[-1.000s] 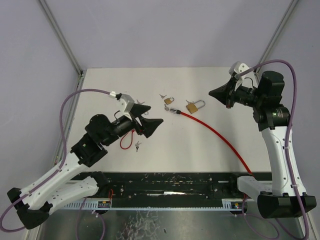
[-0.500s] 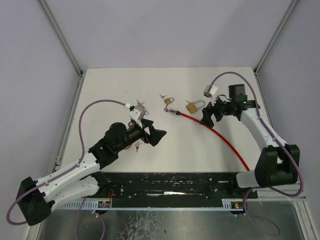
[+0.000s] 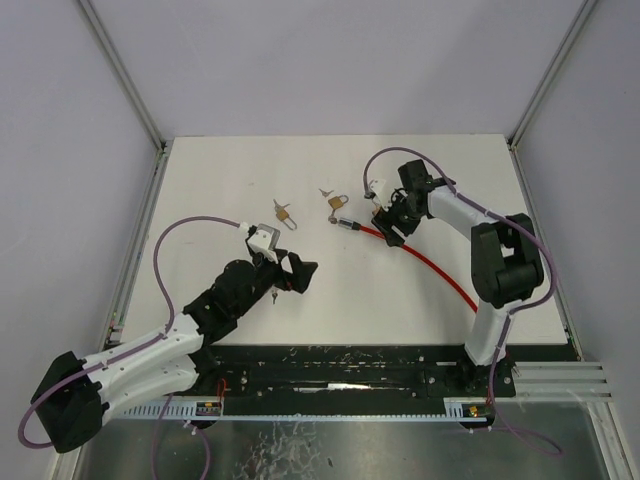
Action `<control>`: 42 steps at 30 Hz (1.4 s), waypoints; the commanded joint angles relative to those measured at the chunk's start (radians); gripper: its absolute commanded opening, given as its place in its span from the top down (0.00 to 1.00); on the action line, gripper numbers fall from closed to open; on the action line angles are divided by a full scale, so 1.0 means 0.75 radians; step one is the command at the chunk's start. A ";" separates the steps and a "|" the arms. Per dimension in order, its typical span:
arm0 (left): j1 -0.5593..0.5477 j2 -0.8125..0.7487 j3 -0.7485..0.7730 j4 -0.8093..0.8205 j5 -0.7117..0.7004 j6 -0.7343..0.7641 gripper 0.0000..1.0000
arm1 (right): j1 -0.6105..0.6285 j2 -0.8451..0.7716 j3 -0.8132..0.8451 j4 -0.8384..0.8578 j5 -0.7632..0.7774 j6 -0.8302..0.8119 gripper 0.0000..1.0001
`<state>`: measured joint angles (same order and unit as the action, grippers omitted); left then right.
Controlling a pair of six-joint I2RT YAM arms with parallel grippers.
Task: Lock with the key
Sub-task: Pick up the lock from the center of the board.
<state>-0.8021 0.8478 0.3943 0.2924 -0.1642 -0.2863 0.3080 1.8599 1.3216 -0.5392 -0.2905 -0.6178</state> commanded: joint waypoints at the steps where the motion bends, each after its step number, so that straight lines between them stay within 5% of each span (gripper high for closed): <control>1: 0.007 0.001 -0.036 0.120 -0.093 -0.031 0.11 | 0.000 0.075 0.096 -0.068 0.086 0.027 0.26; 17: 0.007 0.067 -0.027 0.105 -0.031 -0.059 0.11 | 0.000 0.165 0.061 -0.065 0.109 0.047 0.50; 24: 0.007 0.052 -0.036 0.107 -0.038 -0.060 0.12 | 0.011 0.191 0.027 -0.073 0.150 0.052 0.70; 32: 0.008 0.037 -0.040 0.102 -0.034 -0.065 0.12 | 0.085 0.159 -0.062 0.005 0.320 0.054 0.64; 38: 0.008 0.007 -0.092 0.168 0.109 -0.163 0.14 | 0.093 0.122 -0.066 -0.003 0.309 0.040 1.00; 42: 0.008 0.006 -0.177 0.355 0.217 -0.280 0.14 | 0.088 -0.003 -0.066 -0.016 0.212 0.019 1.00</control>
<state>-0.8021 0.8597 0.3183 0.3752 -0.0975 -0.3969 0.3740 1.9377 1.2953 -0.5095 -0.0708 -0.5941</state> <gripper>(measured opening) 0.862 0.037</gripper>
